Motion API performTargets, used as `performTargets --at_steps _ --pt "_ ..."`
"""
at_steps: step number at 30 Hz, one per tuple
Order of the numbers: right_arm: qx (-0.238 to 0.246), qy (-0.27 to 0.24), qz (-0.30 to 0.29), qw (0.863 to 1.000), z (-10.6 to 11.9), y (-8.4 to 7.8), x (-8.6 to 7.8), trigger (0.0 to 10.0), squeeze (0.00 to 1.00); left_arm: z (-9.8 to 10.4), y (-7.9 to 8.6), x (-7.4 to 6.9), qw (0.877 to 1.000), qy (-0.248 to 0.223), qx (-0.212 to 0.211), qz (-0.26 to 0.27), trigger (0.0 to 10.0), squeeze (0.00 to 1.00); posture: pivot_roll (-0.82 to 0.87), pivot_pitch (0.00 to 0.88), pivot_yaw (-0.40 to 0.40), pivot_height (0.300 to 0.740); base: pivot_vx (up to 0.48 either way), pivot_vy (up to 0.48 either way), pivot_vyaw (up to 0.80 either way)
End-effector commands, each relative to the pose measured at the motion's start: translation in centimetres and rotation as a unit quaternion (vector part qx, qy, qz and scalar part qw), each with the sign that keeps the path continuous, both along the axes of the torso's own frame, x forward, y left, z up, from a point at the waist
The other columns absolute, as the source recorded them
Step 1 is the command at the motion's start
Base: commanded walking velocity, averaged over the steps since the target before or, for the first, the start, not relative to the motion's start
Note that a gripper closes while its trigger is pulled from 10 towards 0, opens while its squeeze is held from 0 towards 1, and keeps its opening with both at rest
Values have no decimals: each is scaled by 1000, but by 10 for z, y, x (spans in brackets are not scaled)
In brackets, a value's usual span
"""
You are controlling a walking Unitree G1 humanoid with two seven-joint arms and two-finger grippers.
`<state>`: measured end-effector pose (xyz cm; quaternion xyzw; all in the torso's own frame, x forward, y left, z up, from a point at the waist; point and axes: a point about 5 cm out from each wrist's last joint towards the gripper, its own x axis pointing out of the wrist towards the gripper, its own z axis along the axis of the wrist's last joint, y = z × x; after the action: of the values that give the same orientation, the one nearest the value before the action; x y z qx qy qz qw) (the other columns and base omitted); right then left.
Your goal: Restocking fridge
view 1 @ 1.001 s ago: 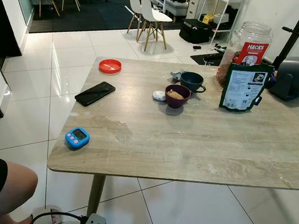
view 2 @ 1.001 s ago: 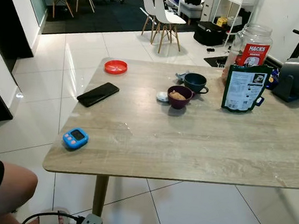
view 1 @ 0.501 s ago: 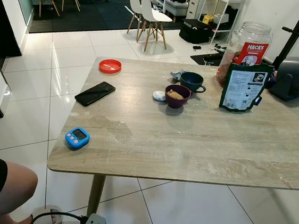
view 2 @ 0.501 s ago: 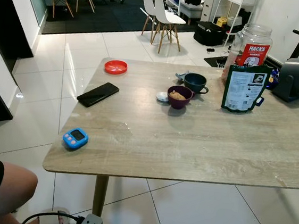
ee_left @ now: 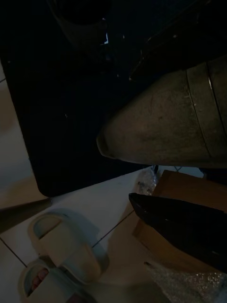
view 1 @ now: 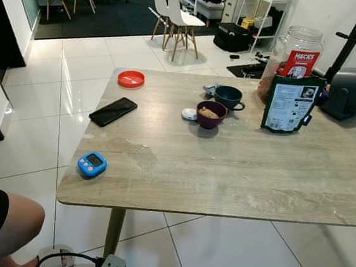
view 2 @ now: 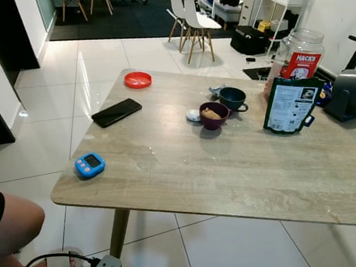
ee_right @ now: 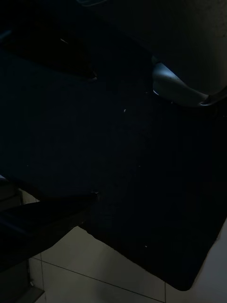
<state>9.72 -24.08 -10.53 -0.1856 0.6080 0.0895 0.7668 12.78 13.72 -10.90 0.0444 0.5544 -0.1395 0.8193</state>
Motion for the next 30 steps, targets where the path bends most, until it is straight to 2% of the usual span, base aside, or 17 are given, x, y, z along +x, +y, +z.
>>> performTargets --at_steps 1,30 --pt "5 2 -2 1000 -1 2 0 10000 0 -7 13 -22 999 42 15 4 10000 0 24 0 -2 739 0 0 0" --pt "8 1 -8 1000 -1 4 0 10000 0 -6 15 -22 999 42 16 4 10000 0 18 0 2 739 0 0 0"
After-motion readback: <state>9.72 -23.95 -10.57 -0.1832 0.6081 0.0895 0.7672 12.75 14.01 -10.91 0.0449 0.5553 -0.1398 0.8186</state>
